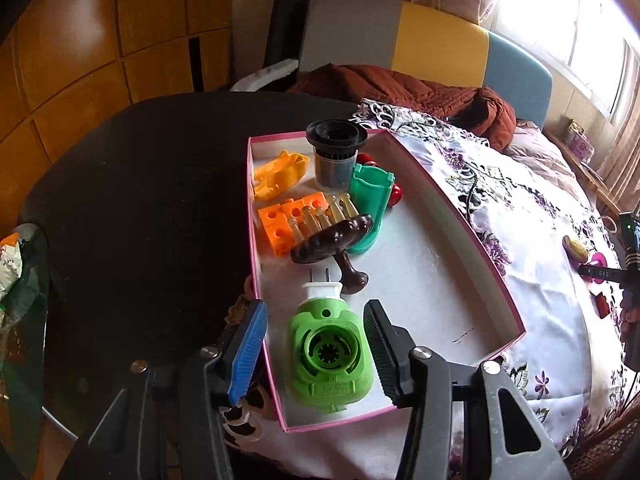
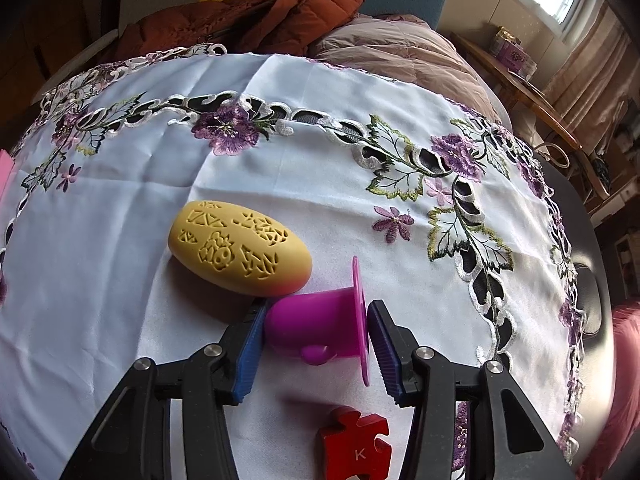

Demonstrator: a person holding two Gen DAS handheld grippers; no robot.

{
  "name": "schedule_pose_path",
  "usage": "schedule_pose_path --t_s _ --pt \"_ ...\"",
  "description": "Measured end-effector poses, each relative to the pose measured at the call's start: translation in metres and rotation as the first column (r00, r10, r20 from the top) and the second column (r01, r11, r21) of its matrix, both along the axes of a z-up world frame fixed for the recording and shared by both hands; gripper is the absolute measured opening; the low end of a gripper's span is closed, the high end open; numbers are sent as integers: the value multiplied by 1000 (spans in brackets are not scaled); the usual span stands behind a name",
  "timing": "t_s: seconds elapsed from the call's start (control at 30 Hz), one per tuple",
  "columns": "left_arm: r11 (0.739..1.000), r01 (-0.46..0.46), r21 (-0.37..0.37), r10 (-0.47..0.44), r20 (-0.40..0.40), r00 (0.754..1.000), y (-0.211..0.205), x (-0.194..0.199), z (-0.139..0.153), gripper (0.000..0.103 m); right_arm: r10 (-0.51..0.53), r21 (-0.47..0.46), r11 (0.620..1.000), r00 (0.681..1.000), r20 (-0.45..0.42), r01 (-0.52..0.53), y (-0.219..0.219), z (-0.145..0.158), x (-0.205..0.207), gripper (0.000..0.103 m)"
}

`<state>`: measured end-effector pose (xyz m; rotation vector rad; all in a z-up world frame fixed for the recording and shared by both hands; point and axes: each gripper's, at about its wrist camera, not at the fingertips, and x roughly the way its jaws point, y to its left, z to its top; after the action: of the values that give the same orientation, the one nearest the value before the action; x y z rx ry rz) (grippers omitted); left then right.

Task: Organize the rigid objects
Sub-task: 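Withdraw the open left gripper from the green piece, then carry the pink funnel into the tray and release with the right gripper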

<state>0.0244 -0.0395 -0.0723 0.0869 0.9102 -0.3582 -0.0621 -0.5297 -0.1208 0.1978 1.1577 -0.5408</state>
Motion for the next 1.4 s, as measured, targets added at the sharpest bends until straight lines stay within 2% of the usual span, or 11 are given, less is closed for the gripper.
schedule_pose_path --t_s 0.37,0.67,0.8,1.0,1.17,1.27,1.4 --pt "999 -38 -17 39 49 998 9 -6 16 51 -26 19 999 1000 13 26 -2 3 -2 50" --pt "998 -58 -23 58 43 997 13 -5 16 51 -82 15 997 996 22 81 -11 6 -6 50" --pt "997 -71 -25 72 27 997 15 -3 14 51 -138 13 990 988 65 138 -20 15 -13 50" --pt "996 -89 -31 89 26 996 20 0 13 51 -214 20 977 958 189 214 -32 36 -25 50" --pt "995 -92 -47 93 21 995 26 3 13 51 -170 30 985 952 255 168 -17 51 -21 48" --pt "993 -107 -55 108 12 994 32 6 11 51 -103 29 995 956 276 99 2 59 -12 46" --pt "990 -128 -63 127 -8 992 40 9 7 51 0 -18 1000 962 274 5 37 66 2 46"
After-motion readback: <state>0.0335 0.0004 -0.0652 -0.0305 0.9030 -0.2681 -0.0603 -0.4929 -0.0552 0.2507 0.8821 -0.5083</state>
